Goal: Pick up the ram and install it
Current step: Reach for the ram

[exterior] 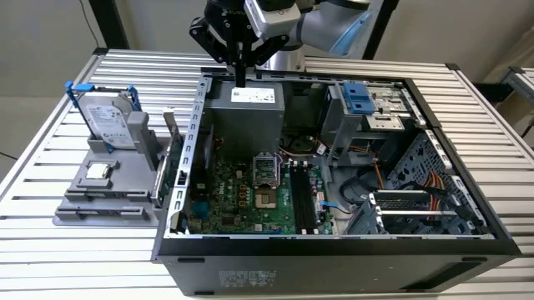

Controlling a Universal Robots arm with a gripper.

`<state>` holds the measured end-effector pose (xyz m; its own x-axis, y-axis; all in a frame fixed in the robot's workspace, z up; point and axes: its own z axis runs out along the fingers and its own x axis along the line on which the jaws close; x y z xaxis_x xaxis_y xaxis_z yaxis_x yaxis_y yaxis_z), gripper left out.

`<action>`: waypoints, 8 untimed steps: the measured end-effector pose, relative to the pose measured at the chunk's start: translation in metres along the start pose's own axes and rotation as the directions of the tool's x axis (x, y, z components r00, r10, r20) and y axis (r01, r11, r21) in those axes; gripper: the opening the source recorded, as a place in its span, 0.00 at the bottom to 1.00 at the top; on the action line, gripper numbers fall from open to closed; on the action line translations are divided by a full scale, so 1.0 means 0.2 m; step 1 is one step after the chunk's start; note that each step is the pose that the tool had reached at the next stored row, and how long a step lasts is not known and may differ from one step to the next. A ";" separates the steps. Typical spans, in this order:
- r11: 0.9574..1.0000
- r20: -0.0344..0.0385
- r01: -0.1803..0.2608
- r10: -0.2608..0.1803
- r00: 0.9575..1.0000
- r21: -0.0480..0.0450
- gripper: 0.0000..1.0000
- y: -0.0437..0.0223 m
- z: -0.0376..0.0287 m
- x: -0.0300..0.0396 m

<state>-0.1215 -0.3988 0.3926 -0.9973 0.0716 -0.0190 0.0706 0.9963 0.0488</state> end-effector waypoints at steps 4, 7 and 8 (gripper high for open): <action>1.000 0.000 -0.001 0.001 1.000 0.000 0.00 -0.001 -0.001 0.011; 1.000 0.000 -0.001 0.001 1.000 0.000 0.00 -0.002 -0.001 0.032; 1.000 0.000 -0.001 0.001 1.000 0.000 0.00 -0.003 -0.001 0.038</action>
<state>-0.1290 -0.3988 0.3926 -0.9972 0.0721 -0.0189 0.0711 0.9963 0.0487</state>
